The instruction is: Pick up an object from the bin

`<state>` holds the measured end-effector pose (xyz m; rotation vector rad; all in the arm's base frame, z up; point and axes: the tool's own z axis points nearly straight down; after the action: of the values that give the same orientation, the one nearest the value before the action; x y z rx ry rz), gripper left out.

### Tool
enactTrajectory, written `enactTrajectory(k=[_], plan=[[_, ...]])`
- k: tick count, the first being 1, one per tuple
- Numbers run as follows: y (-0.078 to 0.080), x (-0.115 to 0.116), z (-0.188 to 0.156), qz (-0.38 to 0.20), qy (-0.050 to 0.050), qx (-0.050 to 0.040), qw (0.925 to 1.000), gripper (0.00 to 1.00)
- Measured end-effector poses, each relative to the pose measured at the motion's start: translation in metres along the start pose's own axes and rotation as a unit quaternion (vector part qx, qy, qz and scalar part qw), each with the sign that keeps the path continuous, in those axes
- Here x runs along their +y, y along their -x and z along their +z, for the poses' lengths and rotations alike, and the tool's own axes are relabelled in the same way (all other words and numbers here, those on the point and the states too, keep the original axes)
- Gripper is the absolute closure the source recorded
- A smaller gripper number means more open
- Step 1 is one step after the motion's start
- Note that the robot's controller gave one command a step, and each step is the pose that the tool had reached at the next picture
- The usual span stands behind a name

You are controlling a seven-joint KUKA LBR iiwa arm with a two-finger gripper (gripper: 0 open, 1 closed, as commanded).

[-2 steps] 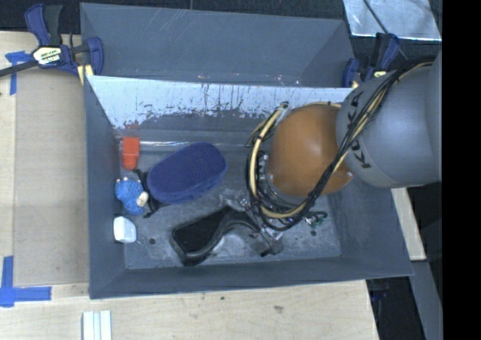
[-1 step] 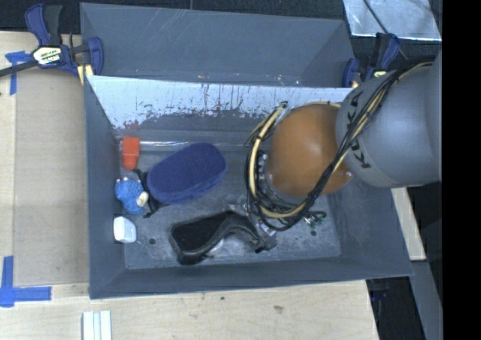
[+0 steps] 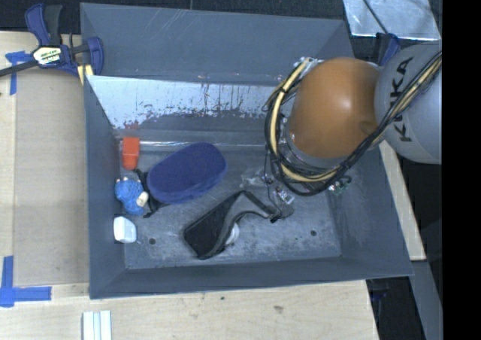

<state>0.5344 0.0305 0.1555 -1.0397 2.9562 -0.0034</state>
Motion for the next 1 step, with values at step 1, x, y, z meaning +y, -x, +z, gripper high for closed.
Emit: enactTrajectory(k=[1], plan=[[-0.0009, 0.0010, 0.0034, 0.000, 0.001, 0.0016, 1.0000, 0.00]])
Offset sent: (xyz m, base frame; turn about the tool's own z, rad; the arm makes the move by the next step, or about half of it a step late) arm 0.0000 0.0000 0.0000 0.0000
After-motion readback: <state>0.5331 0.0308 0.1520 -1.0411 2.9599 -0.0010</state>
